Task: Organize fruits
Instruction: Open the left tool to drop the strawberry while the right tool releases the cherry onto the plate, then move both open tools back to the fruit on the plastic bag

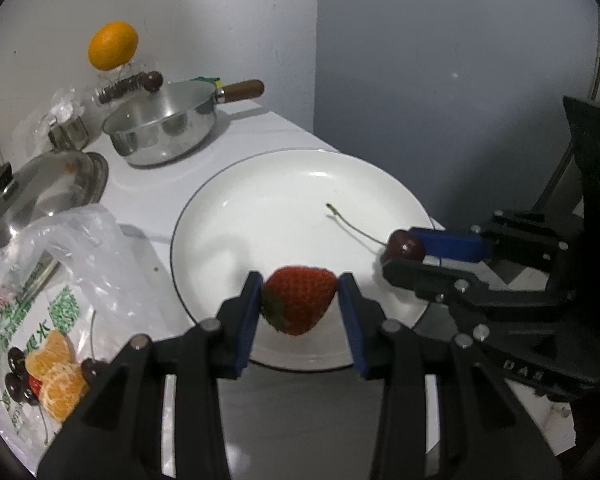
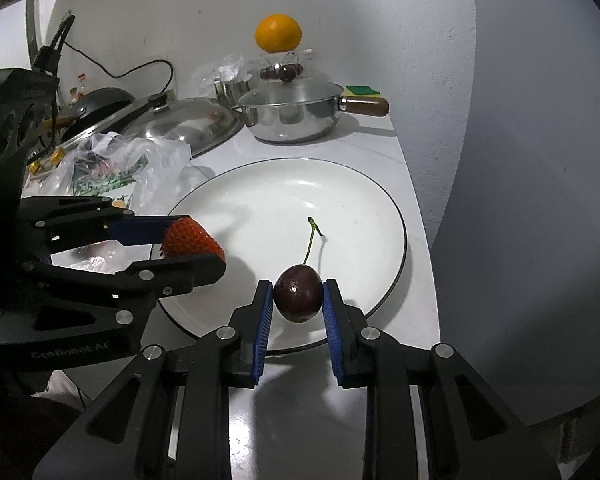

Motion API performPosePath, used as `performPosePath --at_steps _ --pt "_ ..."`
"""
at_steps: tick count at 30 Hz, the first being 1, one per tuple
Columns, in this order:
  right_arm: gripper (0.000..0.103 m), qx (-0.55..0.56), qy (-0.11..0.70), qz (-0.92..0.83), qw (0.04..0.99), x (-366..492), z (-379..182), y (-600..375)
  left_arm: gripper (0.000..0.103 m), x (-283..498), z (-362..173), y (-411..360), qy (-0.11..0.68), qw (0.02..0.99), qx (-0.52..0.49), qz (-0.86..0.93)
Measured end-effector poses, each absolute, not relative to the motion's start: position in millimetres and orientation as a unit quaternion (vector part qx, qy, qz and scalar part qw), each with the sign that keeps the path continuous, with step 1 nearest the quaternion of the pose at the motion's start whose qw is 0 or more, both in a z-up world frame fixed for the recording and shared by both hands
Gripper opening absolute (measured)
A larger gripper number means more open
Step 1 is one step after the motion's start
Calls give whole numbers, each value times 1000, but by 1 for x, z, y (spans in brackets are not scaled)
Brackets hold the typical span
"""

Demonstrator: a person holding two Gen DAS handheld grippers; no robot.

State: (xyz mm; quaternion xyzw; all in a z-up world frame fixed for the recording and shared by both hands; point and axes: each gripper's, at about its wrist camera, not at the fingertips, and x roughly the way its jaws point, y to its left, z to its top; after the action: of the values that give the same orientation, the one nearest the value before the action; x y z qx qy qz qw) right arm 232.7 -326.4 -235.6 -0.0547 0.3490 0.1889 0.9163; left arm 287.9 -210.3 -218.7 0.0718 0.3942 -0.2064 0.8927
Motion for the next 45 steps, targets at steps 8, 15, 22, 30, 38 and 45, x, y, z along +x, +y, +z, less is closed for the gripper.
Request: performPosePath --at_steps 8,15,22,30,38,45 --pt "27 -62 353 192 914 232 -236 -322 43 285 -216 -208 391 895 70 -205" --pt "43 -64 350 181 917 229 -232 -320 54 279 -207 -197 378 904 65 -189" --pt "43 -70 339 175 922 223 -223 -316 55 268 -198 -186 366 911 62 -182" --pt "43 -73 326 178 925 212 -213 -304 55 255 -187 -170 354 916 58 -178" --pt "43 -77 318 186 927 205 -206 -286 76 245 -179 -150 343 923 47 -168" --pt "43 -81 312 191 927 202 -203 -270 76 236 -173 -128 335 929 36 -155"
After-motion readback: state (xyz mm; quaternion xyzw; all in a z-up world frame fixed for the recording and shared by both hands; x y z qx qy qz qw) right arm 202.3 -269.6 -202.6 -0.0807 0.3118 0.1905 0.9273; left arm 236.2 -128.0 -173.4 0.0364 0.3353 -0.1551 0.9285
